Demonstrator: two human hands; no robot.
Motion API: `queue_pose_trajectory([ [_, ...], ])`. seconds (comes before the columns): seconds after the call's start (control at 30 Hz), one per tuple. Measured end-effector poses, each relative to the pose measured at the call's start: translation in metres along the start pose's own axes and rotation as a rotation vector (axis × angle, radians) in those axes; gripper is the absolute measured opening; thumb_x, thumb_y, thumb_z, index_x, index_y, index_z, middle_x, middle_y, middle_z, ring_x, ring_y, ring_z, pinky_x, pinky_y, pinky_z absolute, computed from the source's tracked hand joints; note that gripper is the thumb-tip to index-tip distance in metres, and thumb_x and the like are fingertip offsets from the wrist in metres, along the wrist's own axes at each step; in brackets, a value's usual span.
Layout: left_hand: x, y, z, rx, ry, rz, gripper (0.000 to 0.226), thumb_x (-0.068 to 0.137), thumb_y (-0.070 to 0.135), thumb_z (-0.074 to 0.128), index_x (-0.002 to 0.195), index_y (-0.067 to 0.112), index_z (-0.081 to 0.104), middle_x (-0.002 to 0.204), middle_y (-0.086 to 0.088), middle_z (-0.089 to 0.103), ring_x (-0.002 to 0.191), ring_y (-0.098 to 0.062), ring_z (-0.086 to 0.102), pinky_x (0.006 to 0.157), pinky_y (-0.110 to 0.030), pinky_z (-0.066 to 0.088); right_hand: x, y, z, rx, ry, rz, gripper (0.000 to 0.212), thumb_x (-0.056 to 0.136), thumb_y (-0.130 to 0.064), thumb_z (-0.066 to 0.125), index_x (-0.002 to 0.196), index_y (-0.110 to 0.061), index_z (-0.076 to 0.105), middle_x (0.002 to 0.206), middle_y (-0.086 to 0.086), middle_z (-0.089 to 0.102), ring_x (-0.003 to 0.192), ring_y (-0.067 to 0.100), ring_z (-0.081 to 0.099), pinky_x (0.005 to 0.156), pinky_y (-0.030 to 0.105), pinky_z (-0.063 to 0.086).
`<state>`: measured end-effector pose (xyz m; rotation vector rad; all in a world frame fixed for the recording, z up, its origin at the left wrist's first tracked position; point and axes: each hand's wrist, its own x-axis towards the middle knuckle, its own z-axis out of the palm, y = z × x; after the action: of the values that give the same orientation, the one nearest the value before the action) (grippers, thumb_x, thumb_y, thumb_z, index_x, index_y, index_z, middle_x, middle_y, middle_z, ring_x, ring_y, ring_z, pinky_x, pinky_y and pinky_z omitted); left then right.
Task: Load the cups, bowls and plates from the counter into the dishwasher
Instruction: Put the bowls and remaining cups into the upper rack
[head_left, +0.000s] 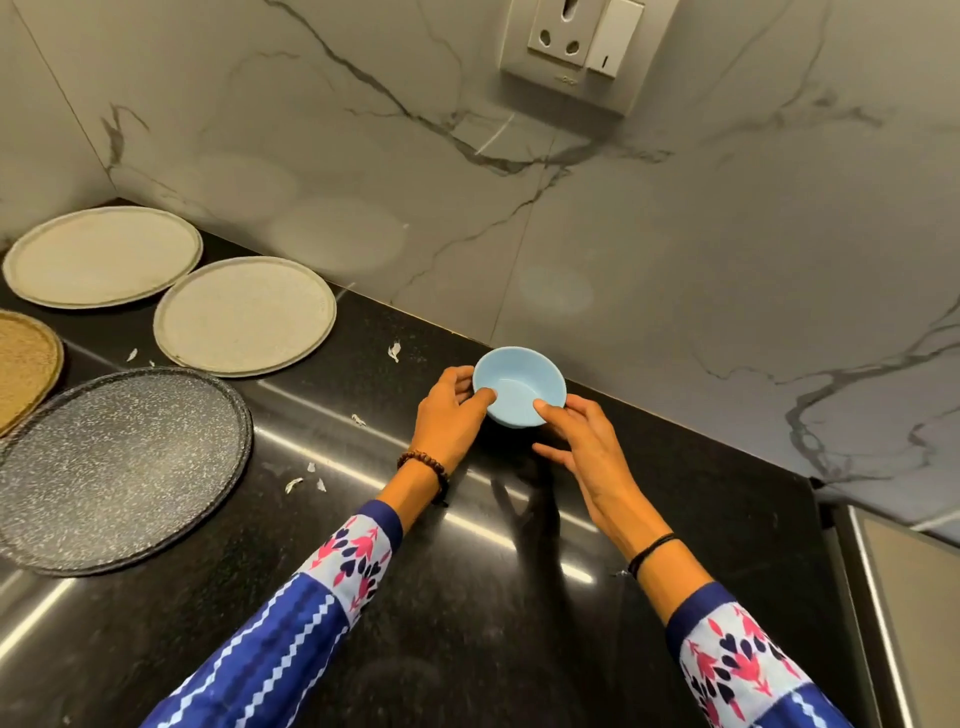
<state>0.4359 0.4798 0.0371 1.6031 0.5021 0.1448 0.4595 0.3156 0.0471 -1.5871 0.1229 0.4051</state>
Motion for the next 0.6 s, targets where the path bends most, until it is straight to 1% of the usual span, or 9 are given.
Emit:
queue_pose_trajectory([
  [0.07,-0.016,0.002,0.001,-0.012,-0.019,0.009,0.038,0.091,0.018,0.063,0.128,0.015,0.054,0.122,0.0,0.06,0.105,-0.007,0.054,0.087,-0.021,0.045,-0.02,0.003,-0.008,0.045,0.038,-0.008,0.052,0.09,-0.03,0.072,0.134,-0.016,0.05,0.129,0.003,0.059,0.115,0.014,0.06,0.095,0.041,0.057],
  [0.13,-0.033,0.002,0.004,-0.018,-0.05,0.012,0.035,0.091,0.02,0.062,0.126,0.017,0.055,0.119,0.001,0.061,0.106,-0.01,0.057,0.089,-0.024,0.049,-0.041,0.007,-0.018,0.079,0.072,-0.02,0.045,0.09,-0.031,0.071,0.13,-0.017,0.054,0.127,0.002,0.061,0.115,0.014,0.061,0.091,0.038,0.058],
  [0.23,-0.057,-0.005,0.013,-0.032,-0.099,-0.016,0.031,0.092,0.026,0.061,0.122,0.019,0.058,0.112,0.004,0.064,0.108,-0.014,0.06,0.092,-0.032,0.054,-0.075,0.016,-0.033,0.114,0.126,-0.025,0.039,0.091,-0.032,0.069,0.126,-0.018,0.06,0.126,0.001,0.064,0.115,0.012,0.063,0.088,0.036,0.058],
  [0.3,-0.072,-0.01,0.021,-0.052,-0.143,-0.032,0.027,0.093,0.028,0.06,0.119,0.02,0.059,0.103,0.01,0.063,0.106,-0.013,0.06,0.091,-0.035,0.055,-0.098,0.022,-0.045,0.128,0.172,-0.016,0.037,0.091,-0.032,0.069,0.125,-0.019,0.062,0.124,0.0,0.065,0.112,0.011,0.065,0.088,0.034,0.058],
  [0.37,-0.087,-0.014,0.03,-0.062,-0.184,-0.04,0.028,0.094,0.028,0.059,0.12,0.02,0.06,0.101,0.012,0.063,0.103,-0.011,0.061,0.091,-0.038,0.055,-0.12,0.029,-0.057,0.139,0.216,-0.003,0.036,0.091,-0.032,0.069,0.124,-0.02,0.063,0.121,0.0,0.068,0.106,0.01,0.069,0.09,0.034,0.058],
  [0.43,-0.103,-0.021,0.043,-0.062,-0.242,-0.055,0.026,0.094,0.028,0.059,0.118,0.021,0.062,0.103,0.007,0.065,0.102,-0.013,0.062,0.089,-0.041,0.056,-0.141,0.038,-0.072,0.161,0.279,0.015,0.035,0.09,-0.033,0.07,0.122,-0.021,0.064,0.12,0.0,0.069,0.104,0.01,0.07,0.093,0.037,0.057],
  [0.5,-0.12,-0.028,0.057,-0.066,-0.316,-0.083,0.024,0.092,0.029,0.061,0.115,0.022,0.064,0.106,0.0,0.067,0.104,-0.017,0.064,0.088,-0.042,0.057,-0.162,0.047,-0.087,0.184,0.353,0.027,0.035,0.089,-0.034,0.07,0.122,-0.023,0.065,0.121,-0.002,0.069,0.109,0.012,0.069,0.093,0.039,0.057],
  [0.6,-0.147,-0.035,0.076,-0.038,-0.416,-0.113,0.024,0.092,0.03,0.061,0.115,0.022,0.064,0.11,-0.004,0.068,0.102,-0.018,0.066,0.088,-0.04,0.057,-0.195,0.061,-0.111,0.211,0.447,0.027,0.032,0.091,-0.034,0.069,0.12,-0.023,0.068,0.12,-0.002,0.069,0.111,0.013,0.067,0.091,0.04,0.058],
])
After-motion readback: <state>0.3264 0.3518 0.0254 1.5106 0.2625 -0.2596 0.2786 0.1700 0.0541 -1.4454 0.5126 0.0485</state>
